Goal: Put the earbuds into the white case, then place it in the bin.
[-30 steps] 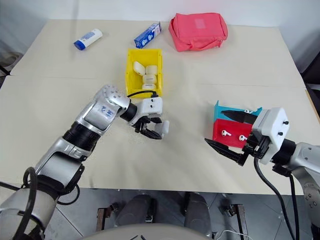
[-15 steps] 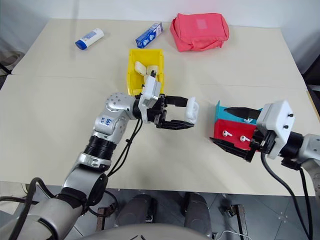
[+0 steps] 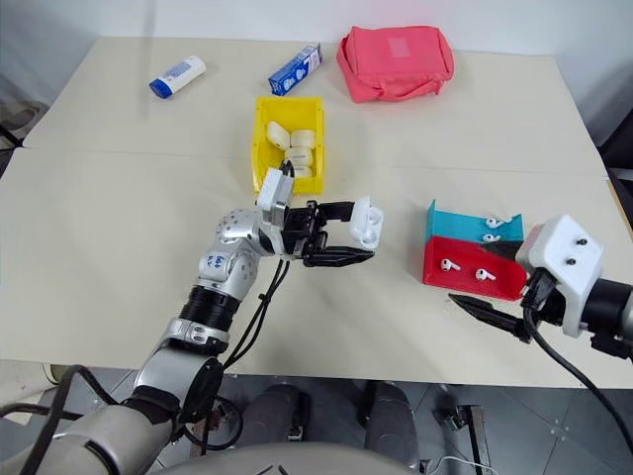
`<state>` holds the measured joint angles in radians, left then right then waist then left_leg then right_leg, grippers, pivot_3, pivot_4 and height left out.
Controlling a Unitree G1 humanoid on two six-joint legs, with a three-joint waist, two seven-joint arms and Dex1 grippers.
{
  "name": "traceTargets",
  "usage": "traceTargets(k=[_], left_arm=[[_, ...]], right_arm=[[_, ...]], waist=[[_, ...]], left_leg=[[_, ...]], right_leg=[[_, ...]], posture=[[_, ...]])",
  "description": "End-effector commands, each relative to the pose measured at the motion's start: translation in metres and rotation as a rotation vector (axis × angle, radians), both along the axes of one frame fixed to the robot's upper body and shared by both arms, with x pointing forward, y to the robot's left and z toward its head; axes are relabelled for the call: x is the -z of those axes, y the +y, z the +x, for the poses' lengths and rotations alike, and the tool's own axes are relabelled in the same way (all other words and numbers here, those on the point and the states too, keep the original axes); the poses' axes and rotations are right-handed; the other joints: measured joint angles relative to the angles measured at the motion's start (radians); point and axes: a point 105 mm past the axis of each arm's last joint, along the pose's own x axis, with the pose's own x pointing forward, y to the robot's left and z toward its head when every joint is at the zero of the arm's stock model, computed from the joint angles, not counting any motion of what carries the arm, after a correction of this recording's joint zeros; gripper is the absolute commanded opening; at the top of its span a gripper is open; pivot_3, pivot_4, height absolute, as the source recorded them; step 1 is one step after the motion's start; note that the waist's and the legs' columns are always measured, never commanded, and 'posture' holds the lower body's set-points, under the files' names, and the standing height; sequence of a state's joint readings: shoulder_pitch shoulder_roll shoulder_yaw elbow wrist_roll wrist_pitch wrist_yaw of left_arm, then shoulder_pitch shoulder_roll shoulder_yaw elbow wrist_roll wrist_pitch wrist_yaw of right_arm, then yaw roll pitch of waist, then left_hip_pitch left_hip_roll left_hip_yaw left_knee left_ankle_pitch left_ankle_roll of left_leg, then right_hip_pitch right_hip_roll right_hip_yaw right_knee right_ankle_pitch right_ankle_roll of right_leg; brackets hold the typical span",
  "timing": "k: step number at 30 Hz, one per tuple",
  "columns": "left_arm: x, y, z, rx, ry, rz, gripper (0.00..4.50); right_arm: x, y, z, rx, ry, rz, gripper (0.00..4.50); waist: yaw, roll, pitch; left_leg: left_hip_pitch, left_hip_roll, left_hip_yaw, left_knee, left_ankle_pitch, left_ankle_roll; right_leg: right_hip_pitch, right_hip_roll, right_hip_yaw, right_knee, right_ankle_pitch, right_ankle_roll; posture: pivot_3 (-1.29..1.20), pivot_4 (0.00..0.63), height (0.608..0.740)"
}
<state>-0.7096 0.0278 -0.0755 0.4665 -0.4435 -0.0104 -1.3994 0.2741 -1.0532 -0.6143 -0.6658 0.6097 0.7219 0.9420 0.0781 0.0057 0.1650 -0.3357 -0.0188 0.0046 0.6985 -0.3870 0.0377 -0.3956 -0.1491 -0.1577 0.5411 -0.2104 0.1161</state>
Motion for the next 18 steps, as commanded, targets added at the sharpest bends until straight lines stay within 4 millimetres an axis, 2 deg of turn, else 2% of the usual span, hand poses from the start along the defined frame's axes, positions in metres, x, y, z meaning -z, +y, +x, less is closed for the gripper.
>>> traceTargets(k=[1,6,11,14,17,18], left_arm=[[0.003,0.002,-0.004,0.025,-0.061,-0.009,2.8],[0.009,0.005,-0.004,0.033,-0.075,-0.009,2.8],[0.013,0.004,-0.006,0.049,-0.079,-0.009,2.8],[0.014,0.002,-0.008,0.053,-0.077,-0.012,2.8],[0.013,0.0,-0.011,0.064,-0.078,-0.019,2.8],[0.013,-0.001,-0.013,0.071,-0.079,-0.022,2.8]], right_arm=[[0.002,-0.009,0.002,0.034,0.011,-0.109,4.5],[0.01,-0.023,0.009,0.062,0.054,-0.189,4.5],[0.025,-0.044,0.018,0.112,0.172,-0.352,4.5],[0.027,-0.047,0.022,0.109,0.192,-0.373,3.95],[0.026,-0.041,0.024,0.064,0.194,-0.363,2.94],[0.027,-0.041,0.028,0.057,0.197,-0.364,2.94]], waist=[[0.0,0.0,0.0],[-0.001,0.0,0.0],[-0.003,0.0,0.0],[-0.002,0.0,0.0],[-0.003,0.001,0.0],[-0.003,0.001,0.0]], left_leg=[[0.0,0.0,0.0,0.0,0.0,0.0],[0.0,0.0,0.0,0.0,0.0,0.0],[0.0,0.0,0.0,0.0,0.0,0.001],[-0.001,0.0,0.0,0.0,0.0,0.001],[-0.001,0.0,-0.001,0.0,-0.001,0.001],[-0.001,0.0,0.0,0.0,-0.001,0.001]], right_leg=[[0.0,0.0,0.0,-0.001,0.0,0.0],[0.0,0.0,0.0,-0.002,0.0,0.0],[0.0,0.0,0.0,-0.003,0.001,0.0],[0.0,0.0,-0.001,-0.003,0.001,-0.001],[0.0,0.0,-0.001,-0.004,0.001,-0.001],[0.0,0.0,-0.001,-0.004,0.001,-0.001]], posture=[[0.0,0.15,0.74],[0.0,0.15,0.74],[0.0,0.15,0.74],[0.0,0.15,0.74],[0.0,0.15,0.74],[0.0,0.15,0.74]])
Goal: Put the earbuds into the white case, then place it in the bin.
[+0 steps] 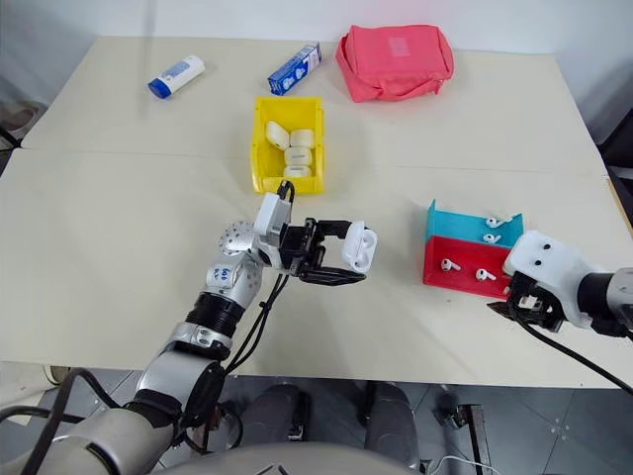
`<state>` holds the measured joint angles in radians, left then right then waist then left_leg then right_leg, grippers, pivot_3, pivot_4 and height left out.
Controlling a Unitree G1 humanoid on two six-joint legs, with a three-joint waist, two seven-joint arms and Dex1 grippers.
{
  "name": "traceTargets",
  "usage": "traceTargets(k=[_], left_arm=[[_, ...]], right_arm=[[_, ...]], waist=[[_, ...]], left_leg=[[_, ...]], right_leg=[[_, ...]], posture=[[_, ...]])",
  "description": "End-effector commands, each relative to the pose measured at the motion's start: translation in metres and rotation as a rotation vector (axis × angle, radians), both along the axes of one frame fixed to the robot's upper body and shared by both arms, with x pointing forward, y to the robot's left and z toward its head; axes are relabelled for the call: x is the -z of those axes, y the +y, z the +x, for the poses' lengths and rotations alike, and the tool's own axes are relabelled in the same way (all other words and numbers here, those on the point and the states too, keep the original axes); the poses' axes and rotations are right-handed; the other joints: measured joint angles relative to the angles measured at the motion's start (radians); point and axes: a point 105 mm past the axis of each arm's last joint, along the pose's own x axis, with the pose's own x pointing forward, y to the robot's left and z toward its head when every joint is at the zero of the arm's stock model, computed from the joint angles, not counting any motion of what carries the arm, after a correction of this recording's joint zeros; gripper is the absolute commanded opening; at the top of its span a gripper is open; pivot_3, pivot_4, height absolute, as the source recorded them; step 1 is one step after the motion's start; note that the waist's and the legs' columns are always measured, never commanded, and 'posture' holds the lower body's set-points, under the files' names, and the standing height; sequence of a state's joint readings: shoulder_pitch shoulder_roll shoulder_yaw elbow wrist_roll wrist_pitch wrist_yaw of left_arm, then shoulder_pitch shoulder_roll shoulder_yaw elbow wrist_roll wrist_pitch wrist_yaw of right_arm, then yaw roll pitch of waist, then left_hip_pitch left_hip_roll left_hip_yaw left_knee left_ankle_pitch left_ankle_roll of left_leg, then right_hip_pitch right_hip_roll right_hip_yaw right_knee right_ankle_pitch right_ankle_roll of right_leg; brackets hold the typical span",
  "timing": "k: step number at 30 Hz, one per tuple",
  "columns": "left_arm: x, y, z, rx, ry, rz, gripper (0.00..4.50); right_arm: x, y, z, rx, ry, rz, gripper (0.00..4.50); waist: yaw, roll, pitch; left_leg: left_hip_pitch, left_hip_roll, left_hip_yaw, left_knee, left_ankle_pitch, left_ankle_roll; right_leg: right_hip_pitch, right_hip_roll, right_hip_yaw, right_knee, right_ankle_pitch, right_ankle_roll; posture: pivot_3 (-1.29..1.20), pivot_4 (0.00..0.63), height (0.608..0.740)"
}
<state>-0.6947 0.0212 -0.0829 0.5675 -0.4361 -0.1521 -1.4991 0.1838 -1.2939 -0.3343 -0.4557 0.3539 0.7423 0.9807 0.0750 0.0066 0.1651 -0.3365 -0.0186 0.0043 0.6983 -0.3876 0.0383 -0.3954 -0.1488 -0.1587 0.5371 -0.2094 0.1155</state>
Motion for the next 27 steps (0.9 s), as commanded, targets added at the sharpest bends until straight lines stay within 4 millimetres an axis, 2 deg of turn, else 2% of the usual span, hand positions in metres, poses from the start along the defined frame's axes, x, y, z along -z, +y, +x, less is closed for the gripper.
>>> traceTargets(k=[1,16,27], left_arm=[[-0.007,-0.005,-0.007,0.037,-0.025,-0.029,2.8],[-0.005,-0.006,-0.016,0.059,-0.015,-0.026,2.8],[-0.005,-0.006,-0.022,0.056,-0.009,-0.028,2.8]], right_arm=[[-0.006,0.003,0.01,-0.045,-0.012,-0.016,2.94],[0.005,-0.005,0.047,-0.04,0.028,-0.053,2.94],[0.013,0.002,0.058,-0.074,0.055,-0.03,2.94]], waist=[[0.0,0.0,0.0],[-0.016,0.002,0.0],[-0.024,0.004,0.0]], left_leg=[[0.0,0.0,0.0,0.0,0.0,0.0],[-0.001,0.001,0.0,0.0,0.0,0.0],[-0.001,0.0,0.0,0.0,0.0,-0.001]], right_leg=[[0.0,0.0,0.0,0.0,0.0,0.0],[0.0,0.0,0.0,-0.002,0.002,0.0],[0.0,0.0,-0.001,-0.001,0.003,0.001]], posture=[[0.0,0.15,0.74],[0.0,0.15,0.74],[0.0,0.15,0.74]])
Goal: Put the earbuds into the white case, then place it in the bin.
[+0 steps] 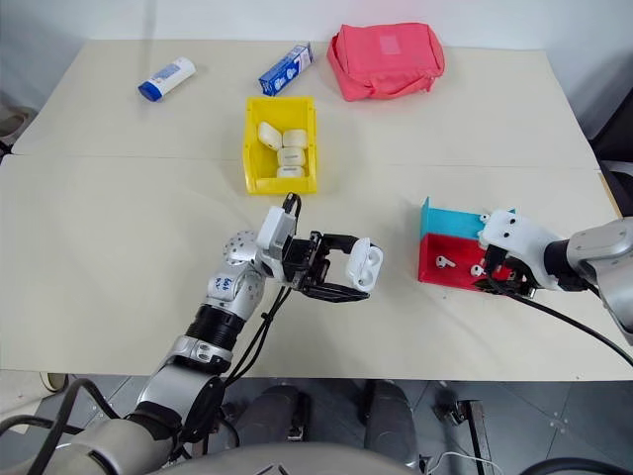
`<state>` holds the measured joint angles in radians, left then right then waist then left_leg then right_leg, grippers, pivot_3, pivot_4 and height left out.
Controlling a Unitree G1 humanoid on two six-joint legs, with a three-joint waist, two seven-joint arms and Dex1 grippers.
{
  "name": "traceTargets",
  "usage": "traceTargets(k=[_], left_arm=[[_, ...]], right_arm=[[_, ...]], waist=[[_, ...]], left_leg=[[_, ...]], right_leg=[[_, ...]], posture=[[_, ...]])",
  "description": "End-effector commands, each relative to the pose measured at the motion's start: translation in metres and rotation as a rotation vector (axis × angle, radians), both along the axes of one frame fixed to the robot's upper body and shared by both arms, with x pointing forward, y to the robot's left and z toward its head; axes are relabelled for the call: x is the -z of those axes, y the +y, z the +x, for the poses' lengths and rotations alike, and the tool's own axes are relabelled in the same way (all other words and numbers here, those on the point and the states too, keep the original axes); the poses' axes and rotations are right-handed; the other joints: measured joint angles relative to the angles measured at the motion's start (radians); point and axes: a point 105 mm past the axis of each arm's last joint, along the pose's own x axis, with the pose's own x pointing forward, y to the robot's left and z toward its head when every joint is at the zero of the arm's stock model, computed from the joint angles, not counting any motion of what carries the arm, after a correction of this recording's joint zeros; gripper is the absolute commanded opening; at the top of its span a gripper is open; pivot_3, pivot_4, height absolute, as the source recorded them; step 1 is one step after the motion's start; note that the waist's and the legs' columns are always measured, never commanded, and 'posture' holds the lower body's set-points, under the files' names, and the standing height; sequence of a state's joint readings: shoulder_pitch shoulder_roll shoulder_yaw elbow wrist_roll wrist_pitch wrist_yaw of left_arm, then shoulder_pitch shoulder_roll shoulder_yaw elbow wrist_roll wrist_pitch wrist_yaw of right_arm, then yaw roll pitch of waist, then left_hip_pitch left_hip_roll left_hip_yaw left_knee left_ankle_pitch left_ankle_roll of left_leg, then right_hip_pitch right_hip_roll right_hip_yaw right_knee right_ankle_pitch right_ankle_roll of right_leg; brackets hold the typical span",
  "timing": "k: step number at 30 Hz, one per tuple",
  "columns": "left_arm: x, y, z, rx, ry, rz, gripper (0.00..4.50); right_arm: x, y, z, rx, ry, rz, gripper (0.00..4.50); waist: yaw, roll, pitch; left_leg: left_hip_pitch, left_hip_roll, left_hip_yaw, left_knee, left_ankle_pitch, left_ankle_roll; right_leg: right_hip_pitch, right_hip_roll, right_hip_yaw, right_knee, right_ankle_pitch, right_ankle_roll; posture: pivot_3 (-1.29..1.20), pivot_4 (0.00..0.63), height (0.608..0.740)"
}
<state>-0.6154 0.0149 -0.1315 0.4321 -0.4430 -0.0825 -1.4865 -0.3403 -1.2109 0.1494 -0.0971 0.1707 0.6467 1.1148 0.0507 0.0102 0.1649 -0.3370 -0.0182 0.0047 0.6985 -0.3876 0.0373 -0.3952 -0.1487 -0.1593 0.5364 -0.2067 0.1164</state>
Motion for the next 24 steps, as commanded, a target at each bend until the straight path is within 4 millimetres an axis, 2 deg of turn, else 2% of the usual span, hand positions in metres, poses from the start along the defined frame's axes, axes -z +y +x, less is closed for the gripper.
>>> traceTargets(k=[1,23,24], left_arm=[[-0.008,-0.001,-0.004,0.006,-0.023,-0.03,2.8],[-0.008,0.0,-0.007,-0.019,-0.021,-0.024,2.8],[-0.009,0.0,-0.007,-0.021,-0.021,-0.025,2.8]], right_arm=[[-0.003,-0.001,0.005,-0.008,-0.018,-0.009,2.94],[0.008,0.0,0.012,-0.035,0.014,-0.008,2.94],[0.008,0.0,0.012,-0.036,0.015,-0.008,2.76]], waist=[[0.0,0.0,0.0],[-0.002,0.002,-0.001],[-0.002,0.002,-0.001]], left_leg=[[0.0,0.0,0.0,0.0,0.0,0.0],[0.0,0.0,0.0,0.0,0.0,0.0],[0.0,0.0,0.0,0.0,0.0,0.0]], right_leg=[[0.0,0.0,0.0,0.0,0.0,0.0],[0.0,0.0,0.0,0.0,0.0,0.0],[0.0,0.0,0.0,0.0,0.0,0.0]], posture=[[0.0,0.15,0.74],[0.0,0.15,0.74],[0.0,0.15,0.74]])
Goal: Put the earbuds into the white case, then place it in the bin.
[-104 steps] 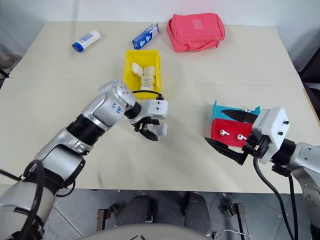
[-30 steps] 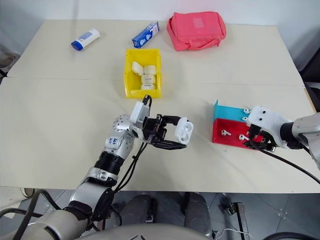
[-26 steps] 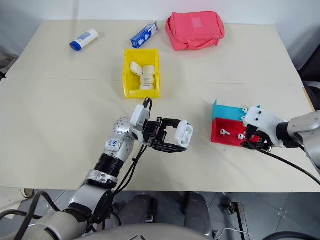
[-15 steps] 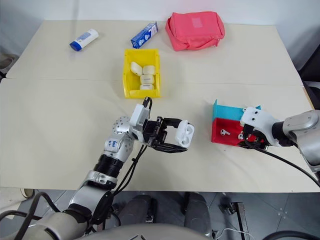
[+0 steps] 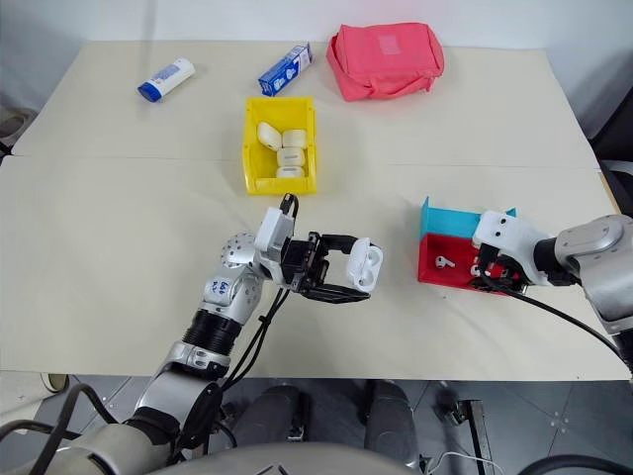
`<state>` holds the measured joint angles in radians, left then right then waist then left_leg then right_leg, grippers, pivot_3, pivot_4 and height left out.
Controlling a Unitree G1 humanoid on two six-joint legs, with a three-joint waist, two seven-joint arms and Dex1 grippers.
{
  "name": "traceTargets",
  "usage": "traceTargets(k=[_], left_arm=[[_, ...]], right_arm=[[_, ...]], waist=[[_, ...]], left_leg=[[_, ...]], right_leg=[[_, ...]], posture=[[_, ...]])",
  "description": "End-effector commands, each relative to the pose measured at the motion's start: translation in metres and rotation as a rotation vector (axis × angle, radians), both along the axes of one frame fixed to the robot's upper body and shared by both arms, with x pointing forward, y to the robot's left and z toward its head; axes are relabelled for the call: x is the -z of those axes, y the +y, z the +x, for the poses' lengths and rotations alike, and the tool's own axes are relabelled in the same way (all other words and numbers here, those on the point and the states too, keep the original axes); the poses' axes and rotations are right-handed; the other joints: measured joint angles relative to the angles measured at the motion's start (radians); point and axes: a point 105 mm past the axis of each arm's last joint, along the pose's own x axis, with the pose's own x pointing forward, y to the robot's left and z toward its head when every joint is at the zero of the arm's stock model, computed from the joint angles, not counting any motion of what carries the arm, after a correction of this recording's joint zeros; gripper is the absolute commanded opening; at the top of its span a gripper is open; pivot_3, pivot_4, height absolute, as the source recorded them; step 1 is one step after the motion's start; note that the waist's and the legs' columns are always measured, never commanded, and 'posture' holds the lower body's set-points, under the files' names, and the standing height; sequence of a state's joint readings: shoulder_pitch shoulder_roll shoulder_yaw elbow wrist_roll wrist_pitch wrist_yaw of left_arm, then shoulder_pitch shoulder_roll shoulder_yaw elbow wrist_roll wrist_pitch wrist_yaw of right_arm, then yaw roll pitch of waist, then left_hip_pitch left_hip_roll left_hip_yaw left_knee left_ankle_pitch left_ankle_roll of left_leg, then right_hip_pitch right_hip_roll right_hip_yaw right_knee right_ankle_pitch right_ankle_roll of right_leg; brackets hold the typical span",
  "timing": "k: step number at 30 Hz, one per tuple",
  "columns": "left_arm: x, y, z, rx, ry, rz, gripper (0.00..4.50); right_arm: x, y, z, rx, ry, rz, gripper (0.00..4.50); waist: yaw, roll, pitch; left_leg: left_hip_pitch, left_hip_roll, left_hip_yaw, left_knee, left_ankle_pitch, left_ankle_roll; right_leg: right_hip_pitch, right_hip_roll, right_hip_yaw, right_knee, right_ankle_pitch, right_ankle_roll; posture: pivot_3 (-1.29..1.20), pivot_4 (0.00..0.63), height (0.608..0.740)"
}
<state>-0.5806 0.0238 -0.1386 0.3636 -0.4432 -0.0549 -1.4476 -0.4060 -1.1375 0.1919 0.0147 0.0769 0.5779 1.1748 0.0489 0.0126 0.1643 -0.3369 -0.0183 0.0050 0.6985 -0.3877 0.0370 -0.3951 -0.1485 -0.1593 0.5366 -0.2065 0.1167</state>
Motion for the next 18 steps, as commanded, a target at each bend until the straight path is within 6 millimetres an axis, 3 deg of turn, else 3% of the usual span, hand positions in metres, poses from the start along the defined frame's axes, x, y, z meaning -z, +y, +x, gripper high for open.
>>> traceTargets(k=[1,9,18], left_arm=[[-0.007,-0.001,-0.003,0.005,-0.026,-0.021,2.8],[-0.008,0.0,-0.002,-0.001,-0.026,-0.02,2.8],[-0.01,-0.001,0.0,0.0,-0.028,-0.02,2.8]], right_arm=[[-0.002,0.001,0.002,-0.01,-0.004,-0.005,2.59],[-0.001,0.001,0.002,-0.012,0.008,-0.002,0.04],[-0.019,0.008,0.005,-0.013,-0.059,0.044,0.01]], waist=[[0.0,0.0,0.0],[0.0,0.0,0.0],[0.0,0.0,0.0]], left_leg=[[0.0,0.0,0.0,0.0,0.0,0.0],[0.0,0.0,0.0,0.0,0.0,0.0],[0.0,0.0,0.0,0.0,0.0,0.0]], right_leg=[[0.0,0.0,0.0,0.0,0.0,0.0],[0.0,0.0,0.0,0.0,0.0,0.0],[0.0,0.0,0.0,0.0,0.0,0.0]], posture=[[0.0,0.15,0.74],[0.0,0.15,0.74],[0.0,0.15,0.74]])
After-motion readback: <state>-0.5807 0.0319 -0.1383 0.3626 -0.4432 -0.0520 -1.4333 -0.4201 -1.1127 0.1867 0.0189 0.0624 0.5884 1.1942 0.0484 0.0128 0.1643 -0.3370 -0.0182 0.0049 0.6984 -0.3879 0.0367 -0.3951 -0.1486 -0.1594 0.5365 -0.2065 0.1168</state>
